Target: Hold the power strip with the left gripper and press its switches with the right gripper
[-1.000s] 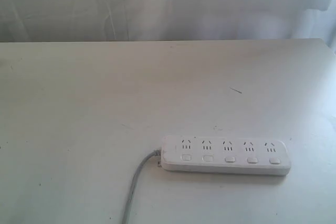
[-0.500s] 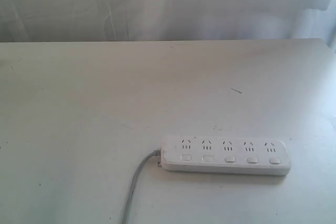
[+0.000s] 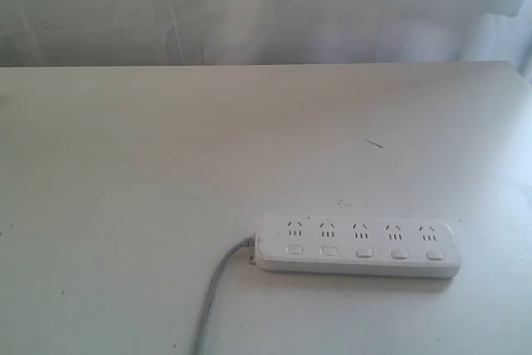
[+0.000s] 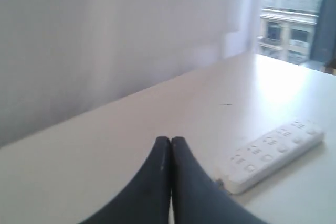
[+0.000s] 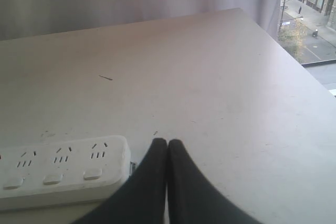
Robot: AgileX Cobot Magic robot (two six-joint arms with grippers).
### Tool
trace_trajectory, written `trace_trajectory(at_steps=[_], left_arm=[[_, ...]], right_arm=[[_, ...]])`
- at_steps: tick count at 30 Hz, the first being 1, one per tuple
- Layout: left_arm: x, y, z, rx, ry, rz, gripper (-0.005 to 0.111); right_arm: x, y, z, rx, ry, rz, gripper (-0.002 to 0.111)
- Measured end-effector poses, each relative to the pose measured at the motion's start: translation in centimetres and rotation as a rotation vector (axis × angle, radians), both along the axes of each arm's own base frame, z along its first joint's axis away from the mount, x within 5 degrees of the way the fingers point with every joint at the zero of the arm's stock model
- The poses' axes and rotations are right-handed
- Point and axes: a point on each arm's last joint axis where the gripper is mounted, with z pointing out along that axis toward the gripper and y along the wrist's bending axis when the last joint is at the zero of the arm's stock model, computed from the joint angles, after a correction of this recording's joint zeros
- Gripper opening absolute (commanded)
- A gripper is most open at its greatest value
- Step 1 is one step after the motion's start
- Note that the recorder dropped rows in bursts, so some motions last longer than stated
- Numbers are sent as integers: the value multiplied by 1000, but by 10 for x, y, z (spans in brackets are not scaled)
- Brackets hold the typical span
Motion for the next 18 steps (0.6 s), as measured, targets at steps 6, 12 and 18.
trace_trajectory(at_steps=[6, 12, 18], left_arm=[[-16, -15, 16, 50, -107, -189, 0], [-17, -16, 18, -40, -68, -195, 0], [-17, -16, 18, -92, -39, -198, 0]], right_arm=[[0, 0, 0, 0, 0, 0, 0], [0, 0, 0, 0, 0, 0, 0], [0, 0, 0, 0, 0, 0, 0]])
